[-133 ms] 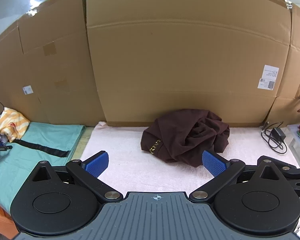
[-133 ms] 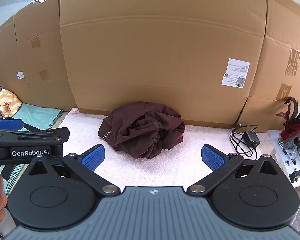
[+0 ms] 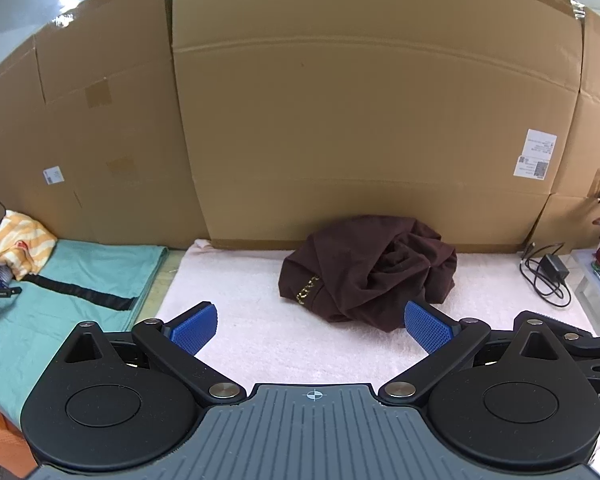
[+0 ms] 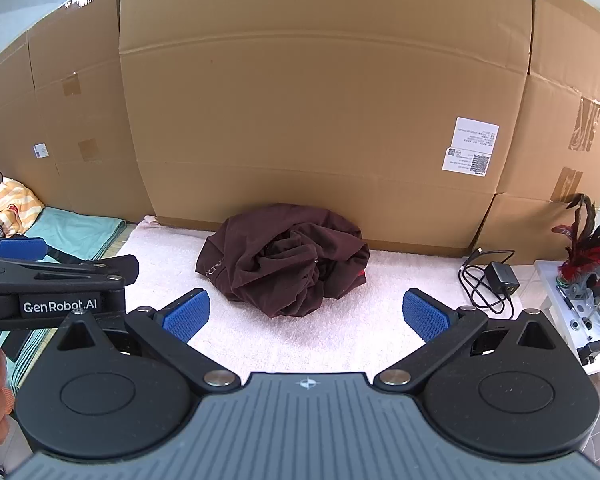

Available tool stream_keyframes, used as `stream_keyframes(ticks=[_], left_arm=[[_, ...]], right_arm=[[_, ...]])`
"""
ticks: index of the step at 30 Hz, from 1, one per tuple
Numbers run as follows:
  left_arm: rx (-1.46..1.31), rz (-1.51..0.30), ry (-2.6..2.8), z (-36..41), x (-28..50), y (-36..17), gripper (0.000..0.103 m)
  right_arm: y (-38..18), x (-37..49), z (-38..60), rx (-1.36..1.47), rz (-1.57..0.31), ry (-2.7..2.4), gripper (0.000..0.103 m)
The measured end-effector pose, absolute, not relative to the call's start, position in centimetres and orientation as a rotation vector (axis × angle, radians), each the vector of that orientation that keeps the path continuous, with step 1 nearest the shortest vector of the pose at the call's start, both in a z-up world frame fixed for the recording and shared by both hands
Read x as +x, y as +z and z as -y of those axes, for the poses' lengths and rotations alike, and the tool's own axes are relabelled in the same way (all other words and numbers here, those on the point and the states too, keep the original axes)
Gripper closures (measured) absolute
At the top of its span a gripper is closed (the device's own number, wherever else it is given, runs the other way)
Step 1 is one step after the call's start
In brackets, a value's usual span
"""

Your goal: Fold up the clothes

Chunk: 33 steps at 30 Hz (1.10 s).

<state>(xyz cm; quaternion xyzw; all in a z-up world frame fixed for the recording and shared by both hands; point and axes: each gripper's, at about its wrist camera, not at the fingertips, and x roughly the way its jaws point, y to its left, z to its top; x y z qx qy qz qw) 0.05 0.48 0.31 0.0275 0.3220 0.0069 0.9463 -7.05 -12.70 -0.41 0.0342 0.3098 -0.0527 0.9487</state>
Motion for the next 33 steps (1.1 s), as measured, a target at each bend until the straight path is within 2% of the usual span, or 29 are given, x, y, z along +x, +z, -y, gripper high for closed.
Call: stream_keyframes(ticks=[33], left_arm=[[0.034, -0.676, 0.002, -1.9, -0.3, 0.2, 0.0]], right_arm=[[-0.8, -6.7, 11.5, 0.06, -0.646, -0.108, 0.001]])
